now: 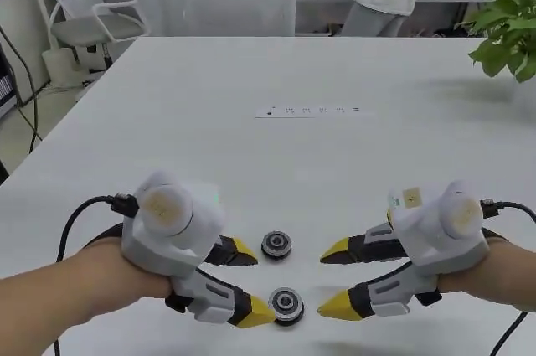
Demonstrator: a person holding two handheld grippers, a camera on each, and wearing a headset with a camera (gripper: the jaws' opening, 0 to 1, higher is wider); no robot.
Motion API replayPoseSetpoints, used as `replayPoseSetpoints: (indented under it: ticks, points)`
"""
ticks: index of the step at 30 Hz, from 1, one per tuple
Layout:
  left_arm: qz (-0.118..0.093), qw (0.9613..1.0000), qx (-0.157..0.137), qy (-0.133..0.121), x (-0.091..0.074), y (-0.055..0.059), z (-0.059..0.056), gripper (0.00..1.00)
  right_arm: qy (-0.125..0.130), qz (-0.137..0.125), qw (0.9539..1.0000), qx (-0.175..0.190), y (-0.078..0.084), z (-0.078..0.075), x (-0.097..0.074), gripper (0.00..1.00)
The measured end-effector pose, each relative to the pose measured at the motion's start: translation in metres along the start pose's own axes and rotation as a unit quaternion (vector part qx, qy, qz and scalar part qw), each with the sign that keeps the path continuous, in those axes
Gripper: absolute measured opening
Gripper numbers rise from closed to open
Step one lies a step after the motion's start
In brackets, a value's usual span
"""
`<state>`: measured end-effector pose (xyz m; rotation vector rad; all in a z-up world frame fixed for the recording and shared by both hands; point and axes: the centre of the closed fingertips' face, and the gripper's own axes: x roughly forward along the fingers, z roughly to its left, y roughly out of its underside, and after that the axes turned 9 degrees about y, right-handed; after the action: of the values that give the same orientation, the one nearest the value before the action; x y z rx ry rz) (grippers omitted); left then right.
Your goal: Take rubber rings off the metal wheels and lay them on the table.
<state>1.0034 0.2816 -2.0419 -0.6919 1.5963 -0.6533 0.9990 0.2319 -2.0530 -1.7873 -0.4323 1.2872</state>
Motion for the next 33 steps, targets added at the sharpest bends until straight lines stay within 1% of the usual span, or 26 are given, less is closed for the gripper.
replayPoseSetpoints:
  ticks: [6, 11, 17, 20, 26, 33]
  points:
    - [0.013, 0.9999, 0.006, 0.009, 0.007, 0.004, 0.000, 0.38, 0.001, -0.001, 1.0000, 0.005, 0.002, -0.002, 0.002, 0.38]
    - [0.023, 0.9996, 0.012, 0.016, 0.012, 0.007, 0.000, 0.35, -0.002, 0.001, 1.0000, 0.007, 0.005, -0.001, 0.003, 0.38]
    - [0.024, 0.9994, 0.013, 0.024, 0.018, 0.006, -0.002, 0.30, 0.000, 0.003, 0.9999, 0.014, 0.010, -0.001, 0.005, 0.38]
    - [0.032, 0.9988, 0.021, 0.030, 0.023, 0.008, -0.004, 0.29, -0.001, 0.005, 0.9999, 0.012, 0.011, -0.002, 0.006, 0.38]
    - [0.032, 0.9985, 0.024, 0.037, 0.027, 0.006, -0.007, 0.26, -0.003, 0.007, 0.9999, 0.011, 0.012, -0.001, 0.006, 0.39]
    - [0.033, 0.9983, 0.028, 0.039, 0.031, 0.005, -0.007, 0.21, -0.003, 0.007, 0.9999, 0.013, 0.013, -0.001, 0.006, 0.38]
